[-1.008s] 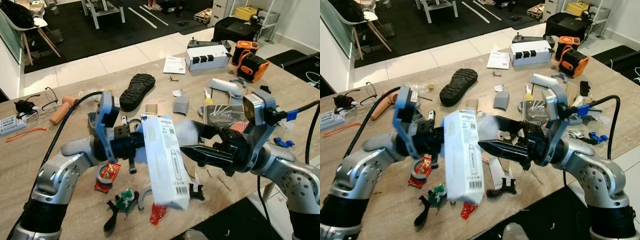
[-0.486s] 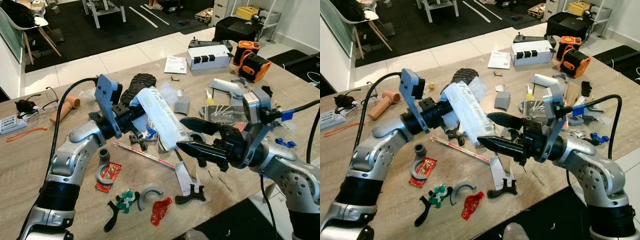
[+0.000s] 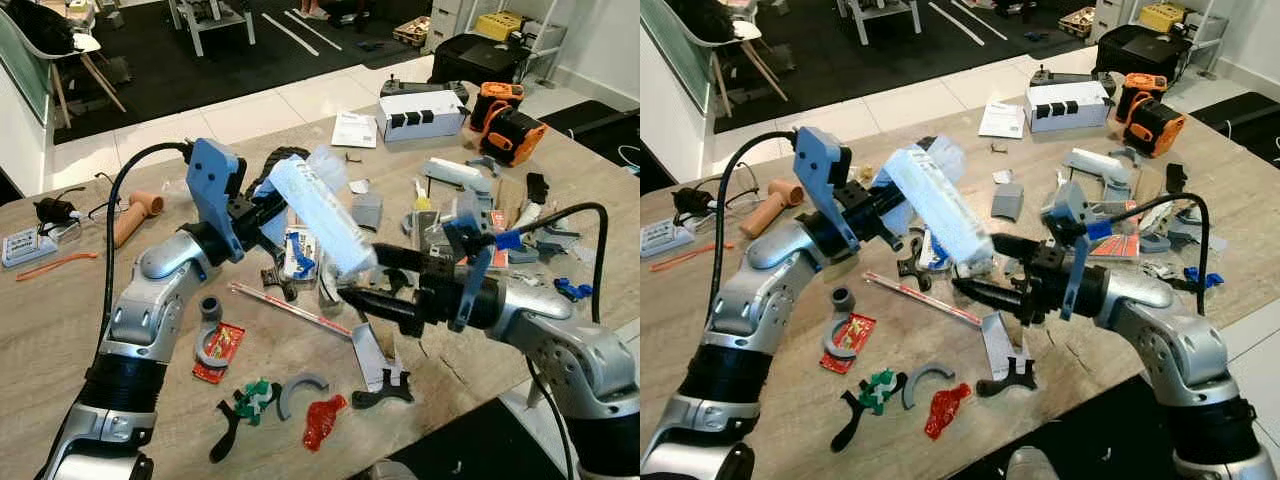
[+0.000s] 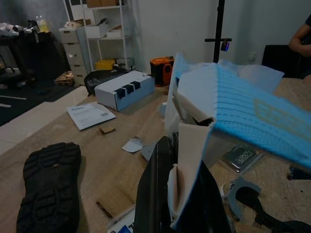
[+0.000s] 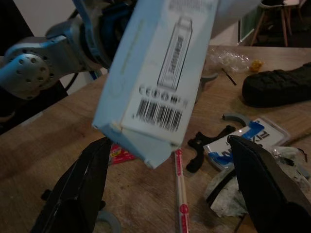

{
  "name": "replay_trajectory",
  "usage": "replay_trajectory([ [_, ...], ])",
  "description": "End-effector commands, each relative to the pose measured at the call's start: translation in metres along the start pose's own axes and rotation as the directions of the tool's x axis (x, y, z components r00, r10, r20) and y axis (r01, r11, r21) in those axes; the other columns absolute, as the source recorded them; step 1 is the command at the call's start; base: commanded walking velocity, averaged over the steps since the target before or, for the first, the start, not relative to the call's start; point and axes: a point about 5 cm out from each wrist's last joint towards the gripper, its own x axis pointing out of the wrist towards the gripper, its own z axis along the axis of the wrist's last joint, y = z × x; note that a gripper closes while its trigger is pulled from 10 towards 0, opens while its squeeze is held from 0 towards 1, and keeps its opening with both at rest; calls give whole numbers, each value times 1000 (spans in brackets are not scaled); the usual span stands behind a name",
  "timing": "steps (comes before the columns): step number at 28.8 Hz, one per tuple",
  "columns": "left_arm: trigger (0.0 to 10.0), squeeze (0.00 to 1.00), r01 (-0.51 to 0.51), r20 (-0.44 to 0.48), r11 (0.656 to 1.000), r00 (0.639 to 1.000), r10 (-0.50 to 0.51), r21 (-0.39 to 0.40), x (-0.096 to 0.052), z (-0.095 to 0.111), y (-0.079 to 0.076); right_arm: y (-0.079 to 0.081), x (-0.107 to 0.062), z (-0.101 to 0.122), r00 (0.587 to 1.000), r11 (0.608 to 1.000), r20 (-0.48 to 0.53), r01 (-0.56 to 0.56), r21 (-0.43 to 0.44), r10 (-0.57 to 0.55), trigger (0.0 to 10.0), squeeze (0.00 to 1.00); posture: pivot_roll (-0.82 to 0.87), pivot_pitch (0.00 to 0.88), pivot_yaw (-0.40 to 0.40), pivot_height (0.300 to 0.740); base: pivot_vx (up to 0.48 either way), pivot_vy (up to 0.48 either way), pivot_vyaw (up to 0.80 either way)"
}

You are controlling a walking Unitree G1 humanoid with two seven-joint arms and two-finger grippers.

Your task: Picking trash to rubbish bin

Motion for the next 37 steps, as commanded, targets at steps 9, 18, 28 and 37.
replay_trajectory([
  [9, 10000, 0, 12, 14, 1000, 1000, -12, 1, 4, -3, -3, 2, 2, 14, 988, 999, 151, -40, 33, 34, 4902, 0, -112, 0, 53, 740, 0, 0, 0],
  [18, 10000, 0, 17, 16, 1000, 1000, -17, -1, 4, -4, -4, 4, 3, 18, 976, 996, 210, -72, 58, 58, 0, 0, -112, 0, 53, 740, 0, 0, 0],
  [28, 10000, 0, 24, 13, 1000, 1000, -24, -4, 4, -6, -6, 4, 3, 21, 972, 996, 231, -63, 57, 48, 0, 0, -113, 0, 54, 740, 0, 0, 0],
  [37, 10000, 0, 25, 9, 1000, 1000, -25, 1, 4, -7, -6, 7, 1, 28, 936, 980, 339, -144, 139, 90, 10000, 1000, -110, 0, 52, 740, 0, 0, 0],
])
